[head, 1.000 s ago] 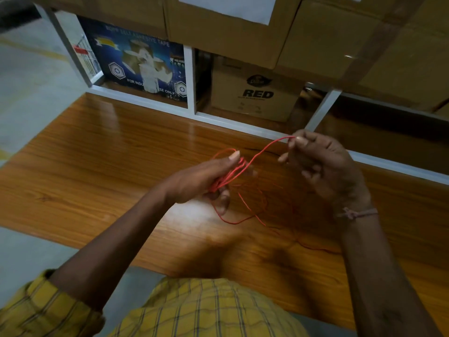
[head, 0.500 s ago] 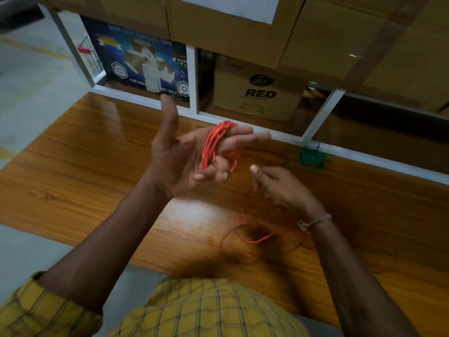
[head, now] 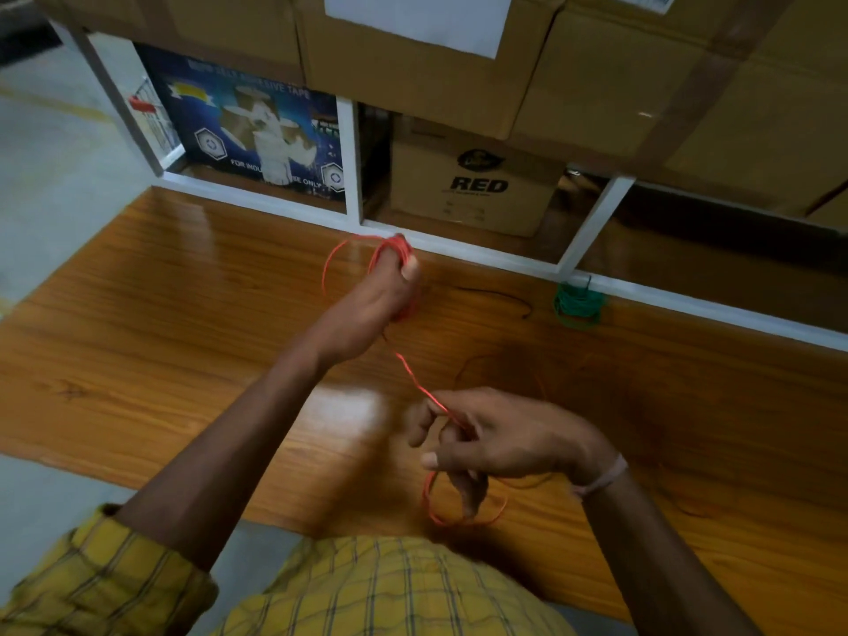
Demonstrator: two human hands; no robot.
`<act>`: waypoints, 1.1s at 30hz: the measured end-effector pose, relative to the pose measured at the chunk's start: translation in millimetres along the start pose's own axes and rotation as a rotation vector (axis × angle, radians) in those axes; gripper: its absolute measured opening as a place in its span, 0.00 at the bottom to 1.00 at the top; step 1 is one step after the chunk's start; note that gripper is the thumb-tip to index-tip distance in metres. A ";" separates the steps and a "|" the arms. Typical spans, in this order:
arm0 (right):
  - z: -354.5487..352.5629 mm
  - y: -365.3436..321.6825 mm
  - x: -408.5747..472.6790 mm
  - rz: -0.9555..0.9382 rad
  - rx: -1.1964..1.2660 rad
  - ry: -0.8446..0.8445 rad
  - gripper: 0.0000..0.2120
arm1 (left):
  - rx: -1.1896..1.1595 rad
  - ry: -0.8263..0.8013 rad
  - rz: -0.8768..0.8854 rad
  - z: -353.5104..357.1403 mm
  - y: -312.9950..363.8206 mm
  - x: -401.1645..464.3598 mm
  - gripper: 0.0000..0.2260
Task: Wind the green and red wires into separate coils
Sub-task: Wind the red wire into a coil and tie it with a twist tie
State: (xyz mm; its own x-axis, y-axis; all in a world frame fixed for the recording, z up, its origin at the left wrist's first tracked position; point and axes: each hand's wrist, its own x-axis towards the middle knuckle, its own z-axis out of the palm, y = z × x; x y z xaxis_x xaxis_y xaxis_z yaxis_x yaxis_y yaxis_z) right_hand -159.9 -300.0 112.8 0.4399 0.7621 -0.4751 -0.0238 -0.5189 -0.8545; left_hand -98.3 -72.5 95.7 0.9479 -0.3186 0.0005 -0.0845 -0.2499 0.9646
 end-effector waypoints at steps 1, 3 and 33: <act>-3.7 -1.3 -4.7 -0.034 -0.005 -0.009 0.13 | 0.142 -0.016 0.012 1.1 -5.5 -0.4 0.44; -14.6 -3.6 -15.1 -0.104 -0.043 -0.014 0.15 | 0.383 -0.044 0.053 3.2 -7.9 -3.9 0.43; -31.6 43.8 53.5 0.038 -0.234 0.695 0.13 | -0.859 -0.451 0.100 19.5 34.5 -15.1 0.41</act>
State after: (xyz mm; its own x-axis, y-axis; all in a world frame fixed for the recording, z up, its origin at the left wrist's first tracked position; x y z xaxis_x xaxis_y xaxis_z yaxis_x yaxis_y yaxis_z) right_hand -109.1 -294.2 56.6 0.9122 0.3611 -0.1937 0.1083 -0.6684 -0.7358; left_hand -121.5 -94.1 123.8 0.7268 -0.6668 0.1647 0.2640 0.4926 0.8293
